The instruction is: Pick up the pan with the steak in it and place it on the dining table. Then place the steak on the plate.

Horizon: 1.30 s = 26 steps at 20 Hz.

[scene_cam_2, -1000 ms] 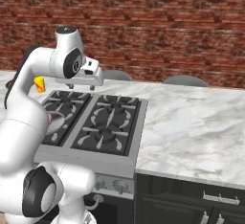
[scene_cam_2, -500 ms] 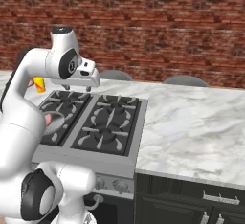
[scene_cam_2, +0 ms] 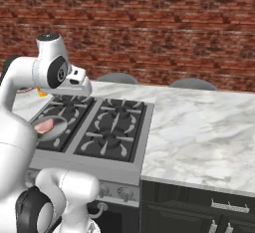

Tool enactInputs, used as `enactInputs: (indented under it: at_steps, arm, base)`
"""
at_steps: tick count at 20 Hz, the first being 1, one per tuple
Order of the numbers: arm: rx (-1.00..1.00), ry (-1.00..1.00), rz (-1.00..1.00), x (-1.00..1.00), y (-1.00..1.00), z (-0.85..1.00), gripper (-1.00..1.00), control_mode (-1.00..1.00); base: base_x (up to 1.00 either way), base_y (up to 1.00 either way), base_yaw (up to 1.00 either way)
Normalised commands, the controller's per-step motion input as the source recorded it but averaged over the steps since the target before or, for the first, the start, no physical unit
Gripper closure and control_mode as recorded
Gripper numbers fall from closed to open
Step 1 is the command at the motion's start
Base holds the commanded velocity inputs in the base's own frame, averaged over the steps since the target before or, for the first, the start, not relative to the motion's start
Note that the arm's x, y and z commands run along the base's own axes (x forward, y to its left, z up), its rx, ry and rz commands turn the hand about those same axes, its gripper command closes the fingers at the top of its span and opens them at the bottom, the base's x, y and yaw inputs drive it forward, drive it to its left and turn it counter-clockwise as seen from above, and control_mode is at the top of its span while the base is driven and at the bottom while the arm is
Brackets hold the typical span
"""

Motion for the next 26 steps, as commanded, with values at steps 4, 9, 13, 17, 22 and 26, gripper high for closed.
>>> enactInputs:
  at_steps: [4, 9, 13, 17, 22, 26]
  arm:
    - [0.00, -0.02, 0.01, -0.46, 0.27, -0.18, -1.00, -1.00]
    - [0.00, -0.03, 0.01, -0.48, 0.24, -0.22, -1.00, -1.00]
    - [0.00, -0.02, 0.01, -0.41, 0.27, -0.21, -1.00, -1.00]
    - [0.00, -0.01, 0.01, -0.30, 0.28, -0.24, -1.00, -1.00]
    - [0.00, 0.00, 0.00, -0.05, 0.35, -0.25, -1.00, -1.00]
    - [0.00, 0.00, 0.00, 0.01, 0.44, -0.29, -1.00, -1.00]
  base:
    - [0.00, 0.00, 0.00]
    - [0.00, 0.00, 0.00]
    - [0.00, 0.00, 0.00]
    - [0.00, 0.00, 0.00]
    - [0.00, 0.00, 0.00]
    - [0.00, 0.00, 0.00]
